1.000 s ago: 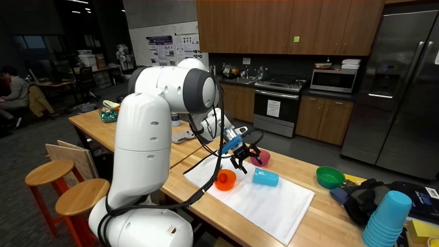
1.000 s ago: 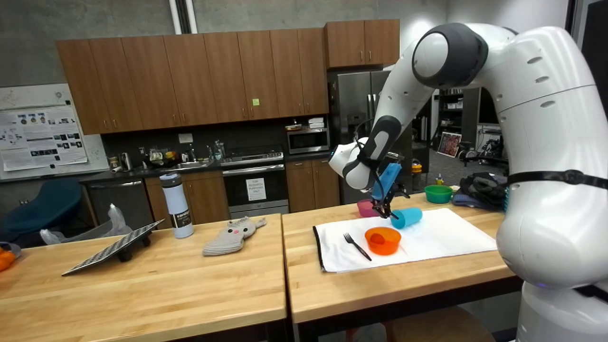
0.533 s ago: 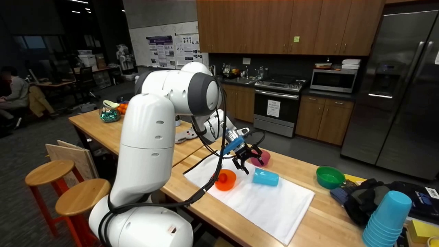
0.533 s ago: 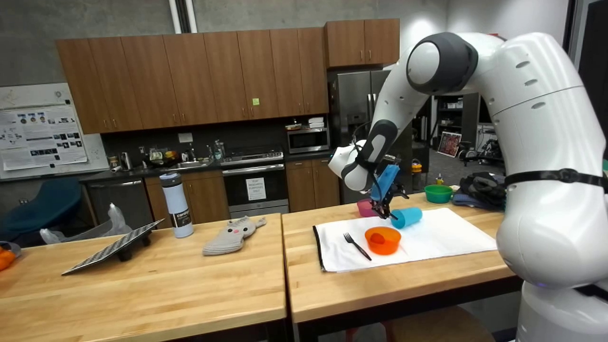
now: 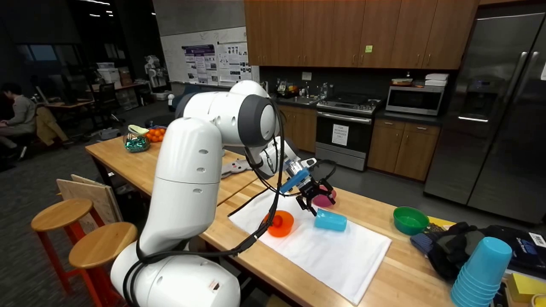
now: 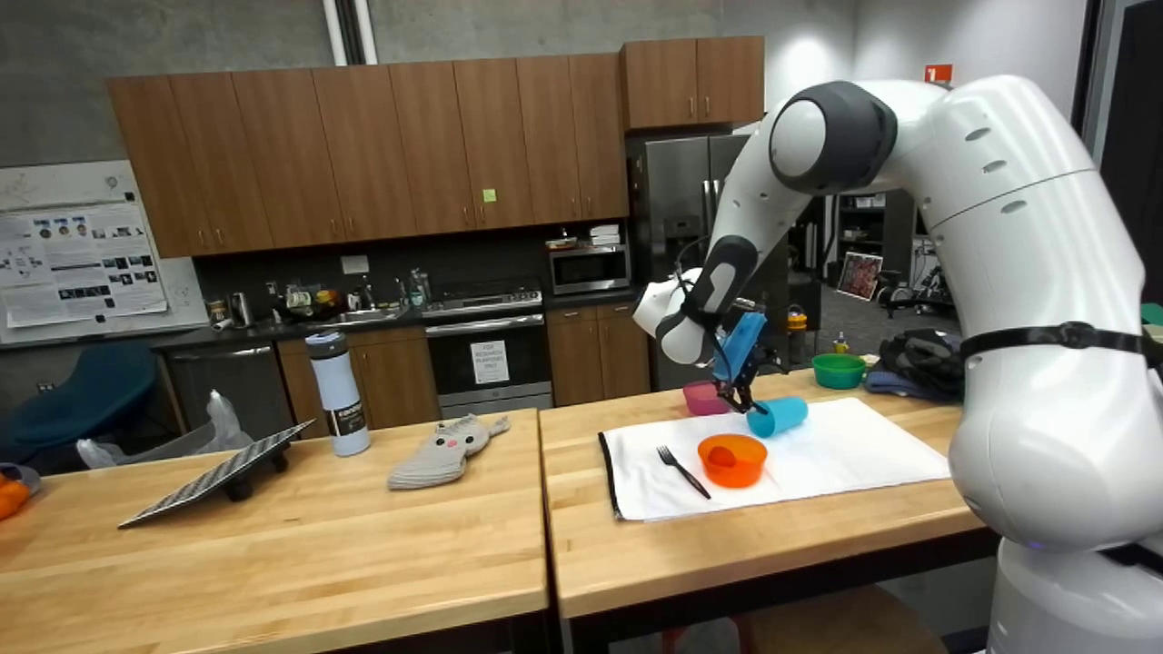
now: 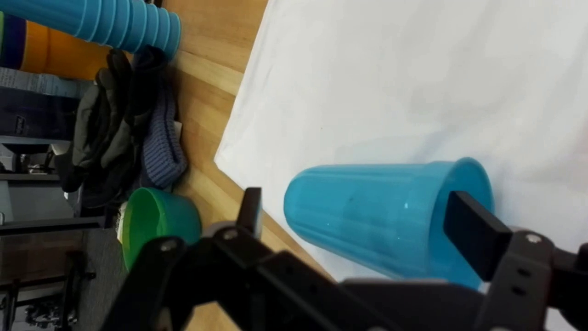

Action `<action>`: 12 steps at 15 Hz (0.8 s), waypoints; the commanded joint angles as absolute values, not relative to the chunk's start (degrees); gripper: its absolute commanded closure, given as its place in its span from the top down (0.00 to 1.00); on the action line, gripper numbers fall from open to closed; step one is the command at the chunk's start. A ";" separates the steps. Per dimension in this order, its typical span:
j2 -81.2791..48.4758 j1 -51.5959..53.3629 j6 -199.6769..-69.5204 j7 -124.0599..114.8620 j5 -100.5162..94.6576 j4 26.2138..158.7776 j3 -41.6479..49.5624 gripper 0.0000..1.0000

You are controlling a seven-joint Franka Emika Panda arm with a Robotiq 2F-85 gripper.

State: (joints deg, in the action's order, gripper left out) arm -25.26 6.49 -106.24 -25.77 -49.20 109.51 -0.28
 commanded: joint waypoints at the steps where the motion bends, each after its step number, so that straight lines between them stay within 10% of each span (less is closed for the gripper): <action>1: -26.63 6.70 -104.96 -24.76 -49.44 107.29 0.32 1.00; 2: -26.66 6.67 -105.24 -24.41 -49.44 107.28 0.25 0.75; 12: -22.24 4.94 -111.29 -15.04 -45.64 110.80 -1.43 0.06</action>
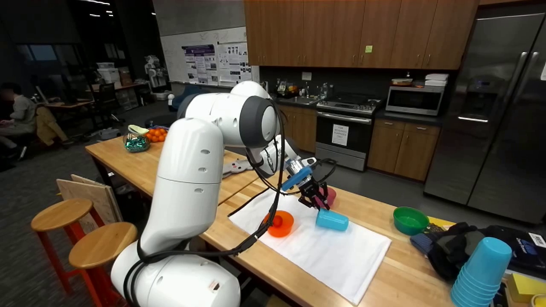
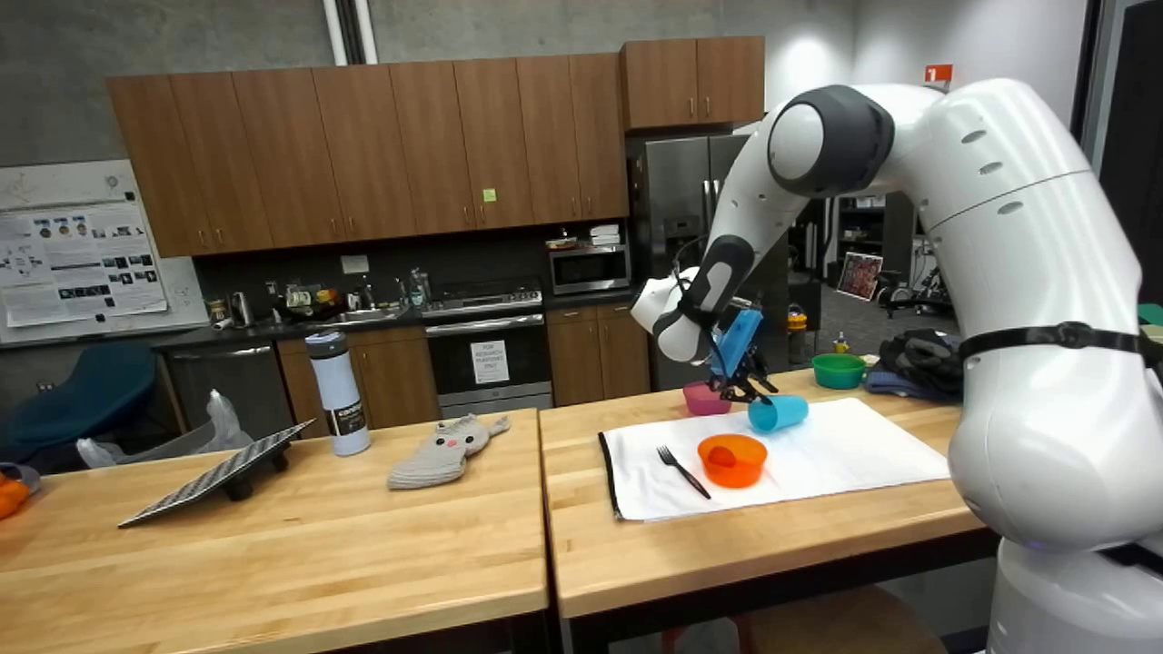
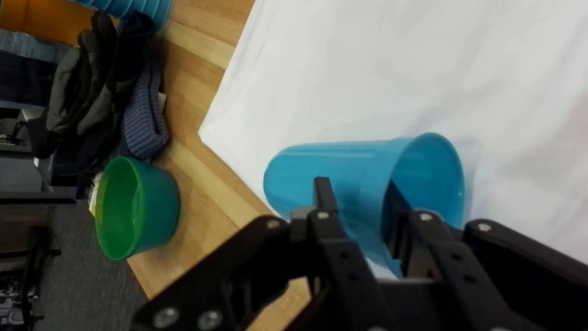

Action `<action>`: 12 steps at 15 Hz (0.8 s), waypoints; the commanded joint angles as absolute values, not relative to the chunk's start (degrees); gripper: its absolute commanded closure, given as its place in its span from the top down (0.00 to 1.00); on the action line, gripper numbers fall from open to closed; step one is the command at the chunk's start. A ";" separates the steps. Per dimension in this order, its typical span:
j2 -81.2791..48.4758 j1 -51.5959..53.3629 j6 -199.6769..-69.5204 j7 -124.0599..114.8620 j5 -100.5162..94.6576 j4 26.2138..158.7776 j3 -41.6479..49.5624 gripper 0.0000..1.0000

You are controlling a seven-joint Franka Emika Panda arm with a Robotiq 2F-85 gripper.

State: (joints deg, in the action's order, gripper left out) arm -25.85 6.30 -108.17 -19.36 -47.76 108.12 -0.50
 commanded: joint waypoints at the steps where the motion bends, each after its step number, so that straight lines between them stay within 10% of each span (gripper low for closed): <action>1: -21.23 4.68 -112.77 -13.77 -44.66 111.60 -1.60 0.00; 12: -6.05 3.39 -126.92 4.37 -32.61 123.68 -2.89 0.01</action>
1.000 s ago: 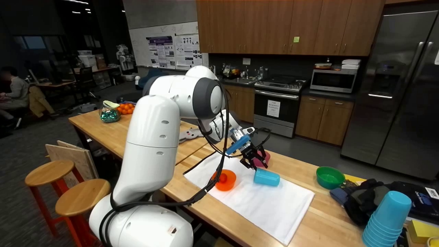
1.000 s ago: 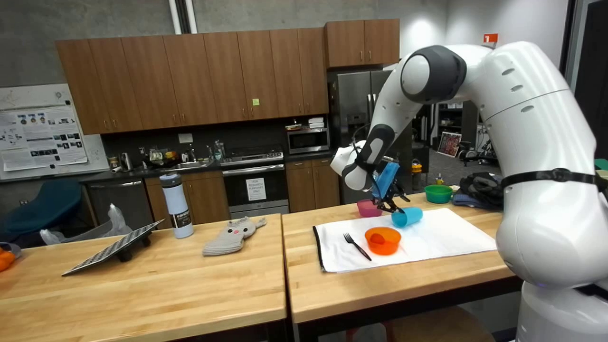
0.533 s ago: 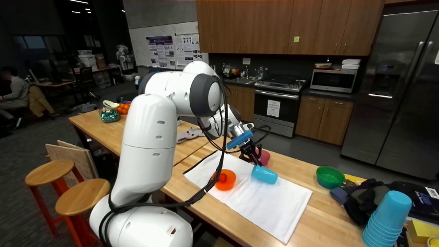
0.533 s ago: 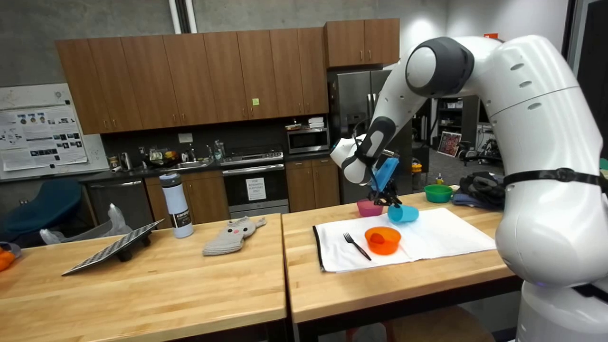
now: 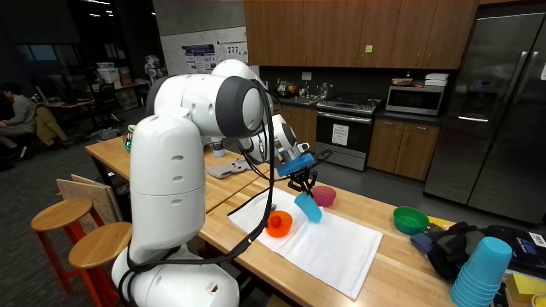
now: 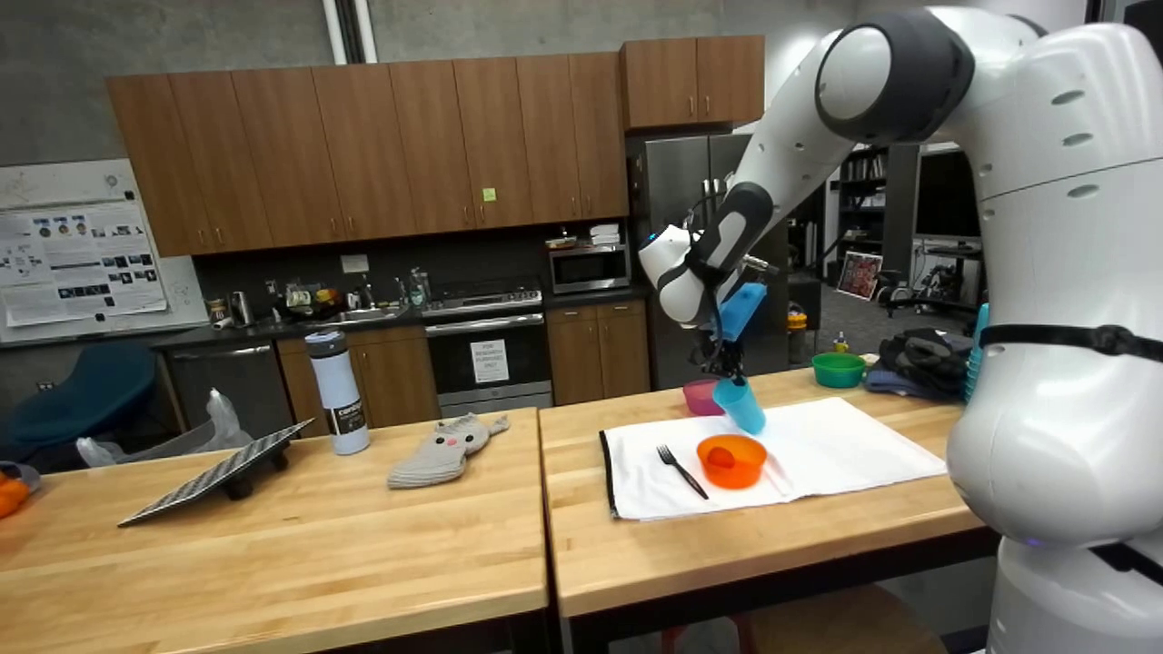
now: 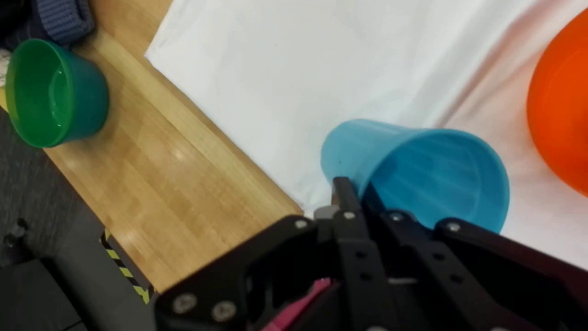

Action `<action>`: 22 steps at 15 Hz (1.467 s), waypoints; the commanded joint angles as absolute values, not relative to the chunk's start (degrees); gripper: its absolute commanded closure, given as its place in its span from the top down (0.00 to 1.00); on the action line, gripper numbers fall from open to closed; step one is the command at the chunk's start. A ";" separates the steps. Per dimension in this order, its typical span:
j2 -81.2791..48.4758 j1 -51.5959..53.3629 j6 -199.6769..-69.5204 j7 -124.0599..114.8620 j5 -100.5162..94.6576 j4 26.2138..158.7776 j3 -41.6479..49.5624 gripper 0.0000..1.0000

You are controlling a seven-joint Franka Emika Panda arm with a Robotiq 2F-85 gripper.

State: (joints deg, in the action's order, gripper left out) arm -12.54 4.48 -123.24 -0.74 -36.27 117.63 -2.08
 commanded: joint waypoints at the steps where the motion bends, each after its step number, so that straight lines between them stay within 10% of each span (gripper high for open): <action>1: -4.28 3.29 -127.89 6.18 -31.14 125.25 -2.83 0.01; 22: 15.30 -2.98 -128.24 15.18 -20.40 147.22 3.95 0.01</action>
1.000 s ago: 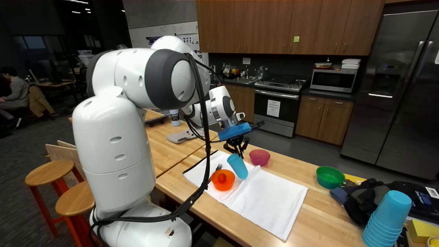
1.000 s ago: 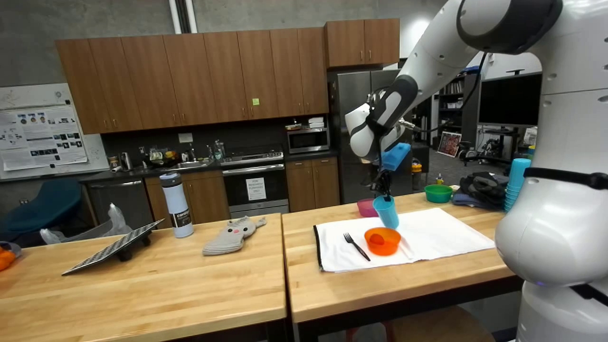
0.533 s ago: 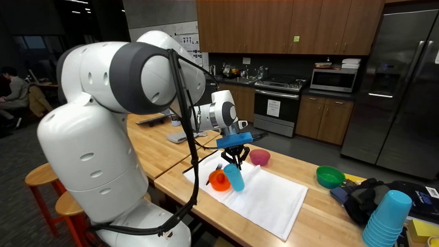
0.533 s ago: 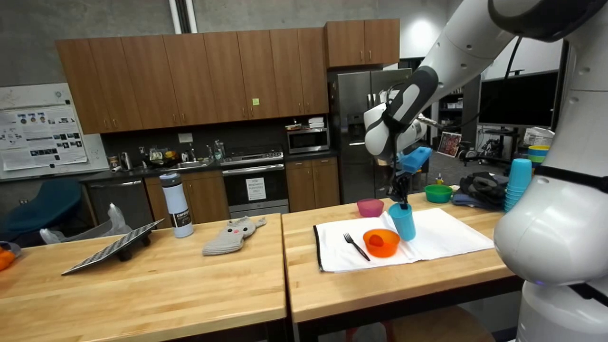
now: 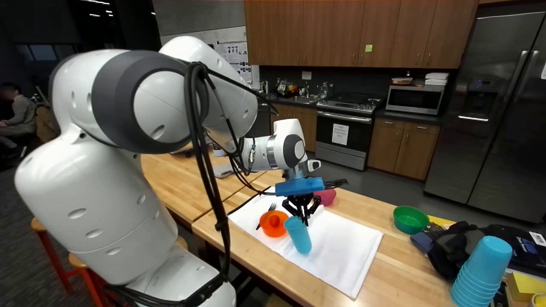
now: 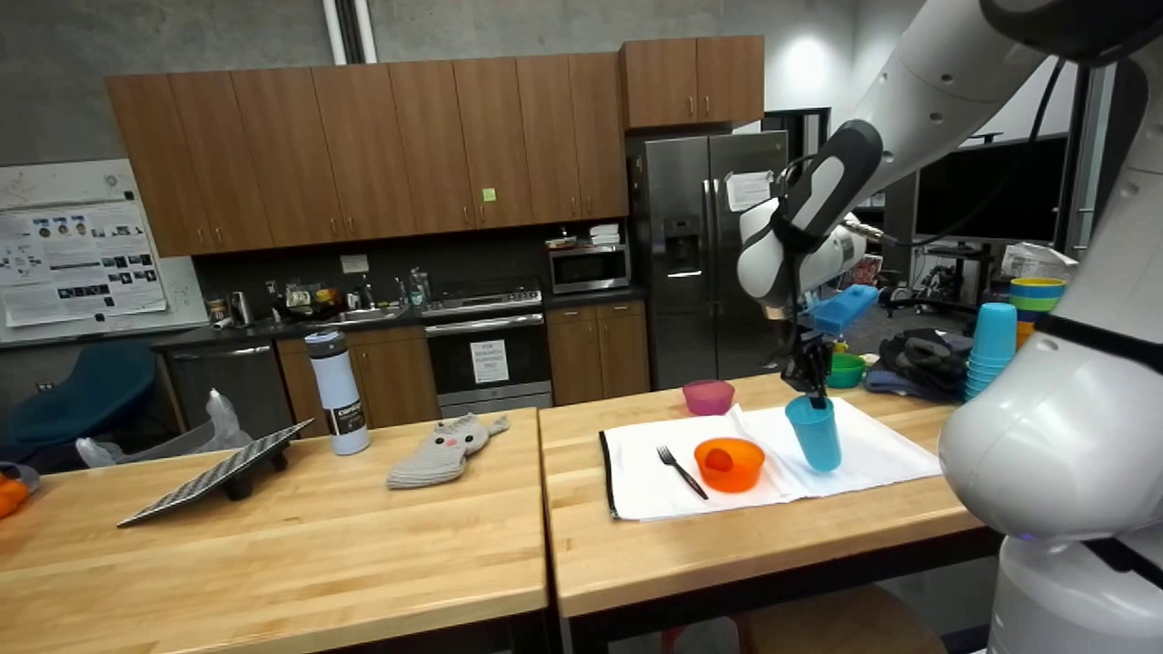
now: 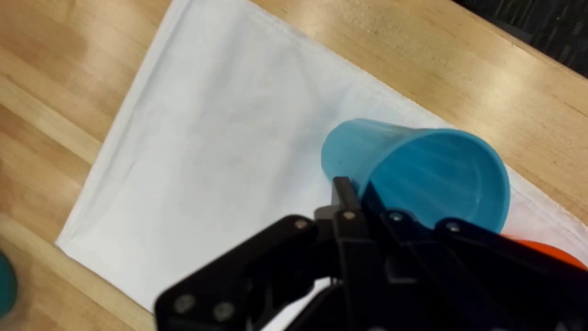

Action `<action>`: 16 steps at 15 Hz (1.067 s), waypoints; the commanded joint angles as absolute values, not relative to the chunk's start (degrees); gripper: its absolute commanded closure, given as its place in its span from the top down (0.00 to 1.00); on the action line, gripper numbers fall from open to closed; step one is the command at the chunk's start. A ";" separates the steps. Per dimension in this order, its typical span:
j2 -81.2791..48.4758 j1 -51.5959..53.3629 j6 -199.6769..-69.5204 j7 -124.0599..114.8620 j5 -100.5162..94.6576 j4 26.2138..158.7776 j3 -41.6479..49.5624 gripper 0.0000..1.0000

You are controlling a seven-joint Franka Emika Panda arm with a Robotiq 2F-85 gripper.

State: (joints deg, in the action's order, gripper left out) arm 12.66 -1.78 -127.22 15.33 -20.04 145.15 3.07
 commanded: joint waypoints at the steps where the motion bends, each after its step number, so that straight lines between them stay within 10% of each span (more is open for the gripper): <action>1: 15.48 -3.33 -130.00 15.17 -19.80 147.68 4.56 0.01; 16: 6.76 -4.73 -140.53 24.31 -2.93 143.44 11.32 0.01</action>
State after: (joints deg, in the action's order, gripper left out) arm 9.75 -4.81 -140.70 22.02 -7.23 146.38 10.92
